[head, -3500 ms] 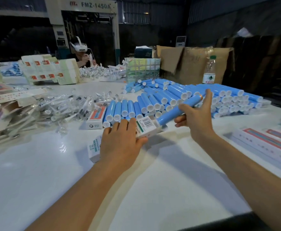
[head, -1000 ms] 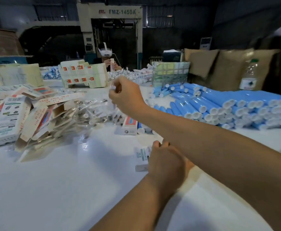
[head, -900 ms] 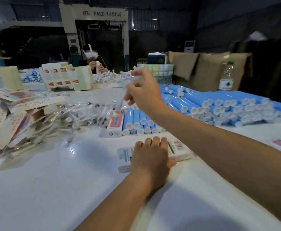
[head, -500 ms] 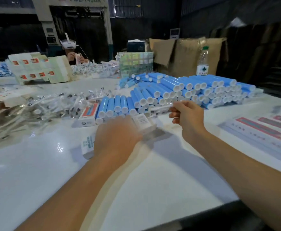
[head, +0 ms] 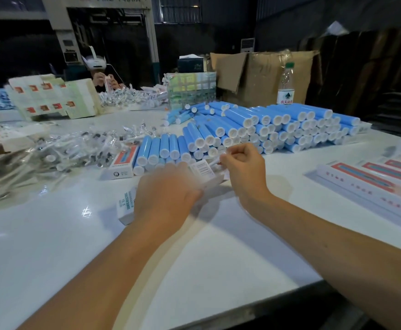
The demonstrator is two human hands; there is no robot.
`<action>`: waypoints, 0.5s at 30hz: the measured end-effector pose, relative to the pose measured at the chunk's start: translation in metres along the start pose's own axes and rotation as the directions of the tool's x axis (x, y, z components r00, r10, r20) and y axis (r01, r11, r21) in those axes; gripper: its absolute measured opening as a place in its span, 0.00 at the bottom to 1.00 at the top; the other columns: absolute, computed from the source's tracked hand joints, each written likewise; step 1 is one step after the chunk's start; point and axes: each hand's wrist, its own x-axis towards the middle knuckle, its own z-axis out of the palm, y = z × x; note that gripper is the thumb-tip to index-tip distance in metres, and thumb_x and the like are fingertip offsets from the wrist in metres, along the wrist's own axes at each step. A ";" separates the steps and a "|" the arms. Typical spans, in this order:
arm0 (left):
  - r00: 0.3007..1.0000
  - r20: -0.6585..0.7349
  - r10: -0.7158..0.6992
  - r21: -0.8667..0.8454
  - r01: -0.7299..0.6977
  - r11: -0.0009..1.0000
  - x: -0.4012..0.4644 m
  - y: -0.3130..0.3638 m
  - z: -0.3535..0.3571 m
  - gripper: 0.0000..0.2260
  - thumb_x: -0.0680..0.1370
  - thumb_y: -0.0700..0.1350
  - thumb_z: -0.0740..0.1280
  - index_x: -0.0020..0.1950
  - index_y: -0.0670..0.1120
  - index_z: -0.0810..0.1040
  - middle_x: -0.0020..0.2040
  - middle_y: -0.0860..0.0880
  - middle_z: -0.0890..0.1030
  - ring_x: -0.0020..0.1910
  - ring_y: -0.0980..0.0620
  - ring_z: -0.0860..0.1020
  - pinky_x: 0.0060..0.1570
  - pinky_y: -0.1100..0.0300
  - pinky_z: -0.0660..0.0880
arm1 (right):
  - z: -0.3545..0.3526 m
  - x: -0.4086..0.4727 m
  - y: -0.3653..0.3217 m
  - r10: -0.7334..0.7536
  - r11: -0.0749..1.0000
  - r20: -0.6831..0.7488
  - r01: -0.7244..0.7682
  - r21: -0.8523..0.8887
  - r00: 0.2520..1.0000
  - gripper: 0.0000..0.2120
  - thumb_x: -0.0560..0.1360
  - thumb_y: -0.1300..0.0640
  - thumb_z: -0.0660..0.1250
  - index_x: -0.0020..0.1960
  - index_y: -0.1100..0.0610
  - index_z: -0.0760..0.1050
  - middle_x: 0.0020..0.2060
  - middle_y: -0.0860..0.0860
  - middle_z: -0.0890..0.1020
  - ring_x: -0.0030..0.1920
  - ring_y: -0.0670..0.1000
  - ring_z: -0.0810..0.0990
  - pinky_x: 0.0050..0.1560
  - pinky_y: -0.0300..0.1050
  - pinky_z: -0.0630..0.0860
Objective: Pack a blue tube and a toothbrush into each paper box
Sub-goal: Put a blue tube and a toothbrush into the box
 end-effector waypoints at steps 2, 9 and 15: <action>1.000 -0.003 -0.010 -0.006 0.010 1.000 0.000 0.001 -0.001 0.28 0.77 0.63 0.55 0.72 0.50 0.60 0.63 0.51 0.70 0.62 0.49 0.68 0.56 0.54 0.63 | 0.003 -0.003 0.002 0.010 0.999 0.043 -0.008 -0.041 0.999 0.05 0.72 0.62 0.69 0.38 0.54 0.76 0.38 0.52 0.82 0.45 0.55 0.82 0.47 0.54 0.79; 0.998 -0.039 -0.040 -0.008 0.040 0.999 0.002 -0.002 0.000 0.29 0.78 0.63 0.56 0.73 0.50 0.59 0.64 0.50 0.70 0.62 0.48 0.68 0.58 0.53 0.63 | 0.008 -0.007 -0.002 0.008 0.997 0.170 0.007 -0.083 0.985 0.06 0.79 0.52 0.61 0.48 0.47 0.77 0.59 0.48 0.75 0.59 0.47 0.75 0.59 0.41 0.72; 0.990 -0.048 -0.130 0.001 0.131 0.991 0.005 -0.008 0.000 0.29 0.77 0.64 0.55 0.73 0.50 0.58 0.66 0.49 0.69 0.64 0.47 0.68 0.59 0.53 0.64 | -0.001 -0.014 -0.001 -0.306 0.881 0.131 0.333 -0.336 0.943 0.06 0.76 0.60 0.66 0.44 0.54 0.81 0.40 0.41 0.75 0.46 0.47 0.73 0.49 0.38 0.68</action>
